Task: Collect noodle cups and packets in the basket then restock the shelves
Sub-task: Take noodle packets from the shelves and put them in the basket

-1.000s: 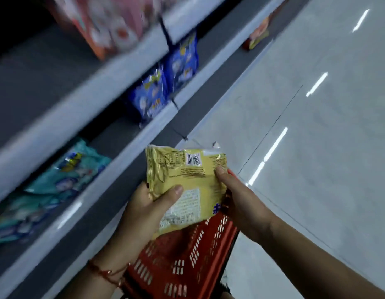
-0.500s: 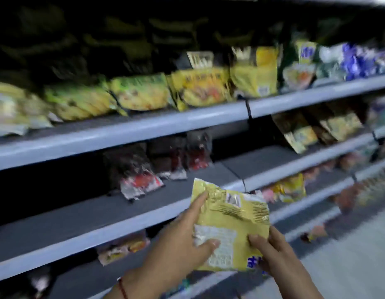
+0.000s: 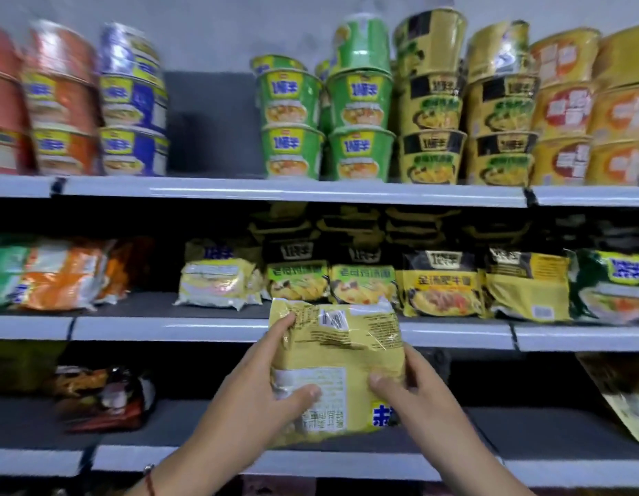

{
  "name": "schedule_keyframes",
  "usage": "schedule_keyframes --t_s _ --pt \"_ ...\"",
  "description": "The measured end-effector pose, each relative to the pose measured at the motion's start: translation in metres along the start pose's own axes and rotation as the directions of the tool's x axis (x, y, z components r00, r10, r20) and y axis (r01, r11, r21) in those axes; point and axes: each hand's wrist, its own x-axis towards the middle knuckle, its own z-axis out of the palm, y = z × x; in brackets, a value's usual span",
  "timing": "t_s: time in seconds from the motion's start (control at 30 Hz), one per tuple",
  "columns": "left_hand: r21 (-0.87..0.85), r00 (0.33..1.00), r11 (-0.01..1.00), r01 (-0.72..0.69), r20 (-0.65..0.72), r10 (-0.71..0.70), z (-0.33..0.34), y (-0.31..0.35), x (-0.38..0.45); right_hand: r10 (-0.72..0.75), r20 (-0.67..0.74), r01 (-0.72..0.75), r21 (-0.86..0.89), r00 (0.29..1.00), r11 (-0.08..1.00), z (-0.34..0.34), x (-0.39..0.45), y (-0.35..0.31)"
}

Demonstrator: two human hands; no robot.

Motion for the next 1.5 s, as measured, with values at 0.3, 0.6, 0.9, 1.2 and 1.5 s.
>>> schedule_keyframes --t_s 0.3,0.6,0.9,1.2,1.5 --pt "0.083 0.977 0.988 0.132 -0.179 -0.115 -0.105 -0.096 0.076 -0.095 0.16 0.114 -0.115 0.983 0.987 0.137 0.118 -0.028" --pt "0.13 0.961 0.962 0.239 -0.17 -0.216 -0.147 -0.198 0.206 -0.058 0.074 0.084 -0.415 0.996 0.906 0.241 0.263 -0.02" --pt "0.167 0.979 0.965 0.203 -0.06 -0.196 -0.136 -0.237 0.212 -0.027 0.072 0.057 -0.471 0.997 0.88 0.239 0.269 0.009" --pt "0.309 0.924 0.948 -0.078 -0.335 0.186 -0.101 -0.197 0.16 -0.223 0.046 0.225 -0.341 0.974 0.913 0.195 0.23 0.015" --pt "-0.06 0.746 0.979 0.197 0.657 -0.11 0.145 -0.231 -0.022 0.28 -0.047 -0.283 -0.204 0.959 0.937 0.063 0.033 0.221"
